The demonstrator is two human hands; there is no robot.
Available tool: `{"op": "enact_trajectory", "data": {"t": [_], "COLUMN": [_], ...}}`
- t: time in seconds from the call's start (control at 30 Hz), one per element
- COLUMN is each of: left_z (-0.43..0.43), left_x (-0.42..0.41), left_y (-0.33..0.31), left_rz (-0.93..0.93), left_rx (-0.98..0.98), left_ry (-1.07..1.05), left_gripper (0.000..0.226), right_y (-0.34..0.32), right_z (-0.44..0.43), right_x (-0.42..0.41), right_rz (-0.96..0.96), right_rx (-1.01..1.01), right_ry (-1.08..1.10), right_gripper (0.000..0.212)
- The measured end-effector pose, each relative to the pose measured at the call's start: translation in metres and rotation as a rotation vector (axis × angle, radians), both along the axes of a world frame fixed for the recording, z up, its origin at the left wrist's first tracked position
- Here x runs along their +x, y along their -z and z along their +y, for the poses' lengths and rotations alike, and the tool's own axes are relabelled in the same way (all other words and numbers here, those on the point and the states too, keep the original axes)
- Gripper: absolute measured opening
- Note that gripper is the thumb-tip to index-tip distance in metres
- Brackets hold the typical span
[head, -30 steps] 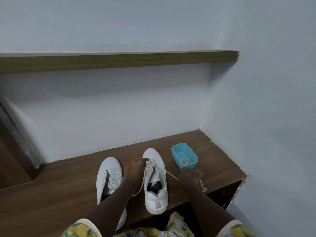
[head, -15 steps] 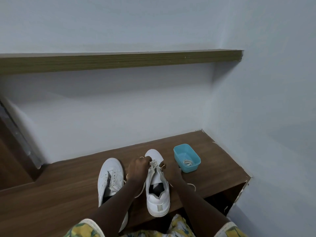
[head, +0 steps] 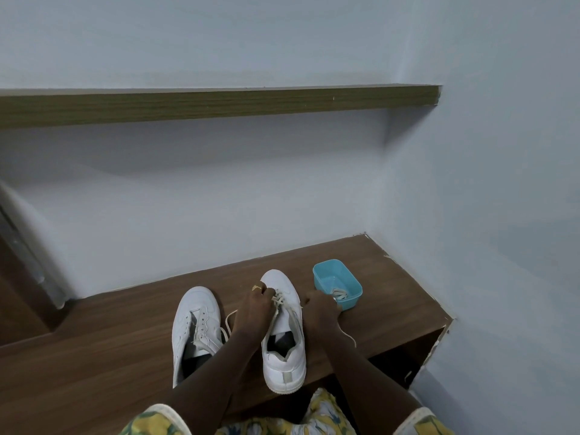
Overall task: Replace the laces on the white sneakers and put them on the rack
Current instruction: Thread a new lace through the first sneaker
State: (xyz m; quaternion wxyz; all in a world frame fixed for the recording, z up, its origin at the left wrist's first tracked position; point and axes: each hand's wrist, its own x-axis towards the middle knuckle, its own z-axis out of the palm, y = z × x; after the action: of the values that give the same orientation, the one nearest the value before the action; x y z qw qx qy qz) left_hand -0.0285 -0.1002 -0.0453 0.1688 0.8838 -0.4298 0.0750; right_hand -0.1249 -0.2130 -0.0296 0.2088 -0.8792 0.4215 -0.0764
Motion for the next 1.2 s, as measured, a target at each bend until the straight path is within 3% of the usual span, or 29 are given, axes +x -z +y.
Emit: {"op": "enact_trajectory", "data": {"t": [0.13,0.3,0.6,0.77,0.9,1.0,1.2], "left_z": [0.001,0.008,0.007,0.007,0.006,0.006,0.011], "left_x": [0.002,0.010,0.007,0.005,0.008,0.009,0.017], "left_y": [0.002,0.006,0.006,0.005,0.005,-0.008,-0.004], "left_rz": [0.123,0.277,0.543,0.561,0.600,0.522,0.567], "left_rx": [0.016,-0.026,0.110,0.225,0.212,0.245,0.144], "left_ry": [-0.121,-0.241,-0.218,-0.197,-0.183,-0.157,-0.158], "left_gripper": [0.026,0.027,0.033,0.036,0.034,0.031,0.027], "right_y": [0.007,0.017,0.002,0.000,0.006,0.008,0.013], "right_z": [-0.006,-0.011,0.005,0.015,0.016,0.017,0.018], "right_x": [-0.017,-0.033,-0.011,0.008,0.014,0.017,0.020], "right_rz": [0.116,0.126,0.049,-0.007,-0.001,-0.026,0.015], "right_rx": [-0.022,0.077,0.155,0.129,0.010,-0.011,-0.044], "right_ry": [0.158,0.252,0.049,-0.100,-0.080,-0.043,-0.051], "right_gripper": [0.027,0.030,0.026,0.034,0.026,0.026,0.029]}}
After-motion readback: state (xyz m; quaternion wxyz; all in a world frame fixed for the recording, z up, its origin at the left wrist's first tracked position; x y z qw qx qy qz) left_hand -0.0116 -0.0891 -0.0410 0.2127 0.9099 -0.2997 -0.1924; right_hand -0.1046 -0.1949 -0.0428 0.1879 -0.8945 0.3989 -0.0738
